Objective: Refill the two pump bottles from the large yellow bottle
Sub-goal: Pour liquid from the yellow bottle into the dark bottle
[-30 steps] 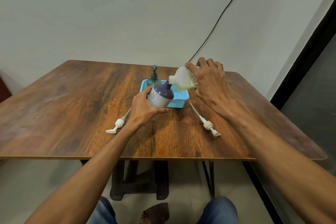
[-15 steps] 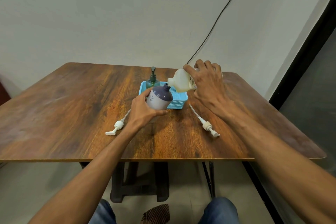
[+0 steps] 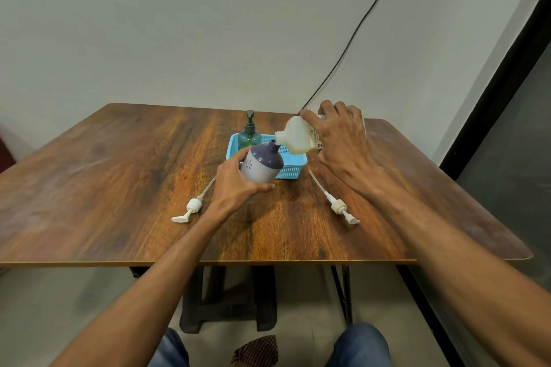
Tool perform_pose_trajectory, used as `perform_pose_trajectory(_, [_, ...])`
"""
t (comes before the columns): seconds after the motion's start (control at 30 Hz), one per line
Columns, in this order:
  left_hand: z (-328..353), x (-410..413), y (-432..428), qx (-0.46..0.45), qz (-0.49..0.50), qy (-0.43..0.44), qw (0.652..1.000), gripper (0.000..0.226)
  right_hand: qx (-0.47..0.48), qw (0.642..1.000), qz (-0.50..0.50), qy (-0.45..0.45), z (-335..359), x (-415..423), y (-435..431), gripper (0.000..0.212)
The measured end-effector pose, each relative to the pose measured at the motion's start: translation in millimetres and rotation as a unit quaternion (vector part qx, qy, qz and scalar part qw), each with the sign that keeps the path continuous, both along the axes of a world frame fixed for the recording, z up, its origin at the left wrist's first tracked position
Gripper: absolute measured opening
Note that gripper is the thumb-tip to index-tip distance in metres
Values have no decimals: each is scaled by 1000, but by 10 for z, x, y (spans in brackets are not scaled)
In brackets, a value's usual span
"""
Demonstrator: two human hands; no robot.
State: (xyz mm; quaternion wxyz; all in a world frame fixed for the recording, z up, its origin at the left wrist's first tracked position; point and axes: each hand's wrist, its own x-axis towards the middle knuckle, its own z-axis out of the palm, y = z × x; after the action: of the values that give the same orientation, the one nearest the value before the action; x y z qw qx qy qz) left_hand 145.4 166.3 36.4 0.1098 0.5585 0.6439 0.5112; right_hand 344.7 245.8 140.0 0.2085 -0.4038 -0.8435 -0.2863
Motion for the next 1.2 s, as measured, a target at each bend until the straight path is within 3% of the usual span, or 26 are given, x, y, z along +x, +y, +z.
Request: perform_pose_trajectory(1.2, [42, 53, -31, 2, -4, -13, 1000, 92, 1, 1000, 5, -6, 24, 10, -18, 78])
